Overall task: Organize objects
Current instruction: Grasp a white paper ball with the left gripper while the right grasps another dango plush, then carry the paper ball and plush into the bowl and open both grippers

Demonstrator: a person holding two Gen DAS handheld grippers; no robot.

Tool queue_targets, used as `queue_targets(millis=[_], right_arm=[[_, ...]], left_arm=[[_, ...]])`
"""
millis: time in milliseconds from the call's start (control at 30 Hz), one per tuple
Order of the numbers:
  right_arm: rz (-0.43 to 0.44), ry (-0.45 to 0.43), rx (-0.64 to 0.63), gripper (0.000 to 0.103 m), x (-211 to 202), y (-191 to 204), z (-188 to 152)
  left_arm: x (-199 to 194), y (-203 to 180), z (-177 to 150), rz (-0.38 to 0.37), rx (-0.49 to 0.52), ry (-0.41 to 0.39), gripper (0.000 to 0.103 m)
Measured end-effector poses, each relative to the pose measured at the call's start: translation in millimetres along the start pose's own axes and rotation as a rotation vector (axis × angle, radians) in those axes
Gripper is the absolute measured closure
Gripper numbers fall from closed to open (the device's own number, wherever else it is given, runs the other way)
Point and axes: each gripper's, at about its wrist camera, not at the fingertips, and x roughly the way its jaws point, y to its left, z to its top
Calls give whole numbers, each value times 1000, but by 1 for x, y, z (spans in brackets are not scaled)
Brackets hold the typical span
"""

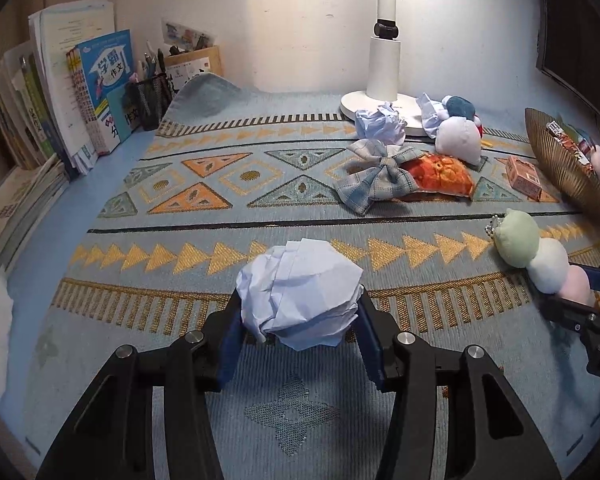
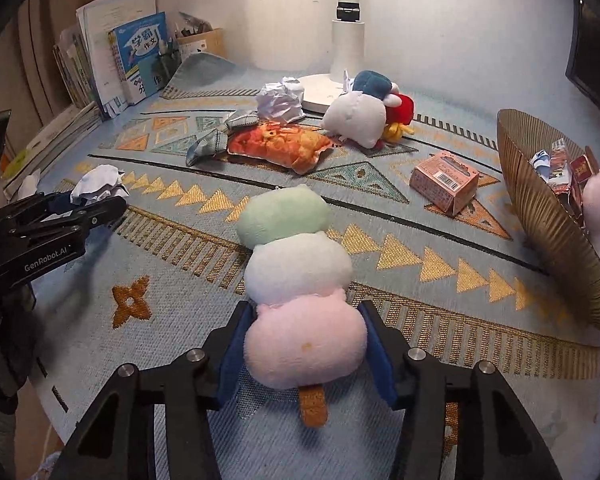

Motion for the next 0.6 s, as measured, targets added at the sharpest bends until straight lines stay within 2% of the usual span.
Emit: queue_targets(millis=[233, 433, 600], right_arm=[[28, -72, -18, 53, -16, 6, -4], [60, -77, -28, 53, -17, 7, -4], [95, -122, -67, 53, -25, 13, -7]], left_arm=[[3, -3, 0, 24, 11, 16, 55], [4, -2, 0, 26, 5, 26, 55], [6, -1, 0, 28, -2, 37, 55]])
